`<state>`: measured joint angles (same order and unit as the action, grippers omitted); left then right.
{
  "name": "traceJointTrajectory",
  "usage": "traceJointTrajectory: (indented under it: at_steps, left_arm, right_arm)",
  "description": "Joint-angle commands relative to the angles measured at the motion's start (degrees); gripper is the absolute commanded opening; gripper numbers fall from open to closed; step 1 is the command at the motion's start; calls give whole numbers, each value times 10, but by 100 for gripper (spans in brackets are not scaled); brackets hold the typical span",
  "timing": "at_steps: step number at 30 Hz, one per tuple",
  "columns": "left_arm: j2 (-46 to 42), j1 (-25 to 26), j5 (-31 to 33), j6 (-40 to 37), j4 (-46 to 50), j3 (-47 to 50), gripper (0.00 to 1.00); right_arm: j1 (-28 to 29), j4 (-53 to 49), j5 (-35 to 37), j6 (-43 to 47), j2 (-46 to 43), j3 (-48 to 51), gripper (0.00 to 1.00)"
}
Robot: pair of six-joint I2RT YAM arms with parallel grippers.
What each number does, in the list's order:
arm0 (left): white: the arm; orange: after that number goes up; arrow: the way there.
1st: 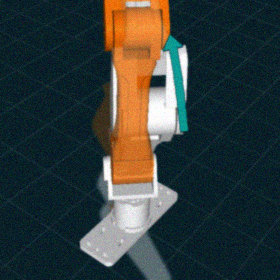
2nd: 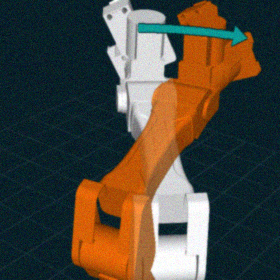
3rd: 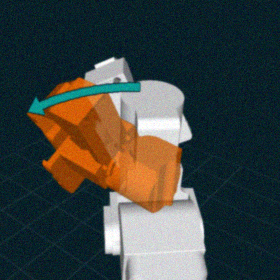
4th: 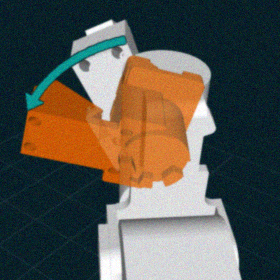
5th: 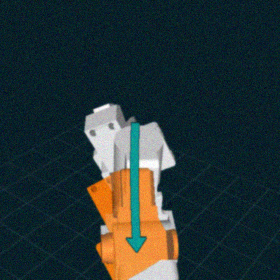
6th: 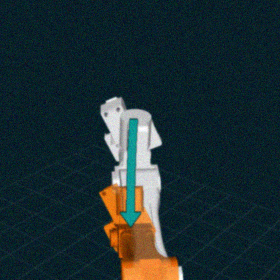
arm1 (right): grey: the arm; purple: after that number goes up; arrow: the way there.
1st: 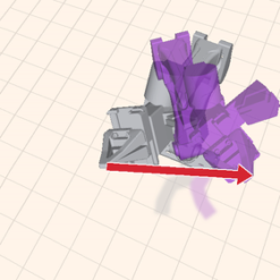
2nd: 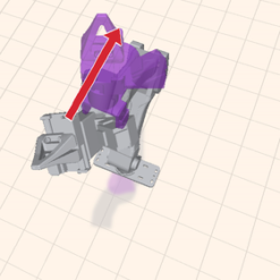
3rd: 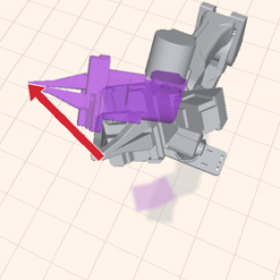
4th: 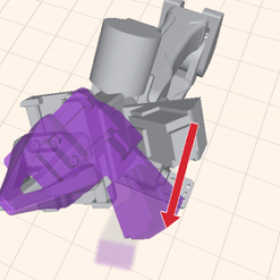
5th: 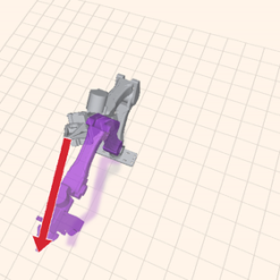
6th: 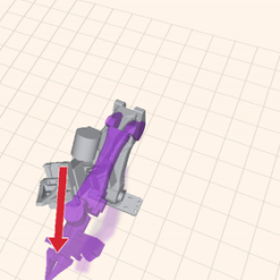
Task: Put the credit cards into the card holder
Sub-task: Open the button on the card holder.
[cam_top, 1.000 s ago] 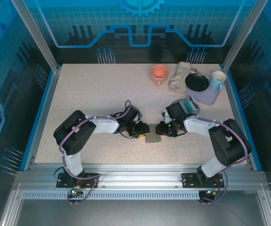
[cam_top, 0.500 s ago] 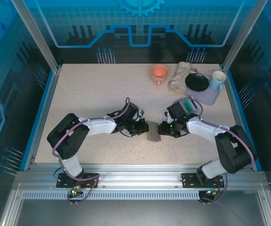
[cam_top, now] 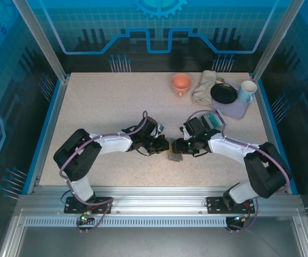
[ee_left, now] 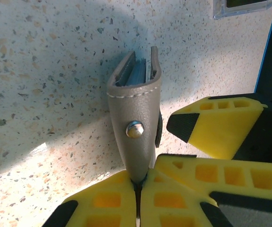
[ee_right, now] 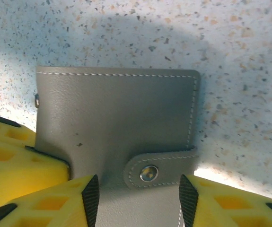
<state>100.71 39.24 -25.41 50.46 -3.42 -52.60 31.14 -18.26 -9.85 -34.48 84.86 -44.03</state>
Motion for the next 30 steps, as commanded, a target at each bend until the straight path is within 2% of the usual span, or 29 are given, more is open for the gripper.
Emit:
traceJointTrajectory:
  at_steps: [1, 4, 9, 15, 19, 21, 24, 27, 30]
  left_arm:
    - [-9, 3, -23, -12, -8, 1, 0]
    - [-10, 2, -24, -12, -10, 1, 0]
    - [-22, 2, -16, -26, 5, 1, 0]
    - [-36, -4, -3, -33, 14, 28, 0]
    - [-44, -10, -2, -30, 3, 51, 0]
    - [-46, -10, -2, -31, 2, 54, 0]
    - [-41, -10, -8, -33, 0, 52, 0]
    - [-39, -10, -9, -31, 2, 46, 0]
    - [-39, -11, -8, -32, 6, 41, 0]
  right_arm:
    - [14, 9, -5, 7, 11, -20, 53]
    - [26, -39, 67, 10, 36, -42, 52]
    - [31, -93, 166, 3, 68, -46, 41]
    - [22, -130, 224, 8, 53, -40, 29]
    - [1, -141, 219, 15, 32, -37, 24]
    - [-2, -140, 198, 19, 17, -40, 28]
    - [-5, -124, 147, 19, -16, -42, 39]
    - [-13, -99, 65, 16, -28, -47, 52]
    - [-14, -86, 27, 12, -17, -51, 57]
